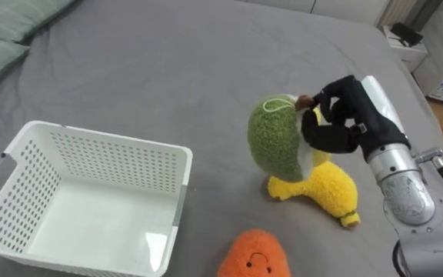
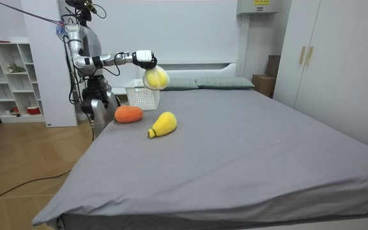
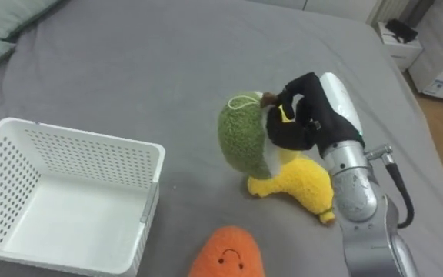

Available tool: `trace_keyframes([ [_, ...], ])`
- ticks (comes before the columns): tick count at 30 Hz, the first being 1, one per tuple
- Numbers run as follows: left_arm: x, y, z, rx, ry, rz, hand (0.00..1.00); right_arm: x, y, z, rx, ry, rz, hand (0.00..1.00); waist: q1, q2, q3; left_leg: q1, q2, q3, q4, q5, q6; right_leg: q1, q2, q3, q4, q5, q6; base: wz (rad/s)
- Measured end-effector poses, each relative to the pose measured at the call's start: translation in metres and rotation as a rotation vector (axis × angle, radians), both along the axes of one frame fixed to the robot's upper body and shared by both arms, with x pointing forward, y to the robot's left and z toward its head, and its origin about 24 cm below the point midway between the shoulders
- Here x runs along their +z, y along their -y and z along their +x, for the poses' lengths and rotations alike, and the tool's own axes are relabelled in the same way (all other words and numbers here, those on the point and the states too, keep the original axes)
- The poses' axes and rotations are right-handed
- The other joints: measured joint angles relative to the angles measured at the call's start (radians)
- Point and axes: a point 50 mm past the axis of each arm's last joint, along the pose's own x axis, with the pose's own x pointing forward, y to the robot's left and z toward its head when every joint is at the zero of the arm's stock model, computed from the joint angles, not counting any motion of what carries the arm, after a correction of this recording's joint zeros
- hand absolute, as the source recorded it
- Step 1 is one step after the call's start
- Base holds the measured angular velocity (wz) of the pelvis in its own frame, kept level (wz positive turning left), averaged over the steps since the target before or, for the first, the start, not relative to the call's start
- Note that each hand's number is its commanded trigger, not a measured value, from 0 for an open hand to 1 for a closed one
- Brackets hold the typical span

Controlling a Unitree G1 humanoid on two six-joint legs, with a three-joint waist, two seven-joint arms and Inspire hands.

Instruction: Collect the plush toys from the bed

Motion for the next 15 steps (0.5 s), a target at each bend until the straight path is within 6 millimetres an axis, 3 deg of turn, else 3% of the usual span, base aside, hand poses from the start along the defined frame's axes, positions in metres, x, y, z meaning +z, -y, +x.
trace_keyframes([
  [9,0.000,0.005,0.020,-0.057,0.024,-0.025,0.00,0.003,-0.036,0.006,0.179,-0.026,-0.016,1.00,0.045,-0.017,0.0027,-0.030,-0.013,-0.046,0.007,0.004,0.002,-0.005,-0.012,-0.054,-0.003,0.000,0.000,0.16],
  [15,-0.001,0.008,0.023,-0.131,0.007,-0.027,0.00,0.001,-0.061,0.004,0.275,-0.041,-0.003,1.00,0.064,-0.033,0.0091,-0.036,-0.016,-0.066,0.006,0.008,0.004,-0.004,-0.013,-0.070,-0.003,0.000,0.000,0.08],
])
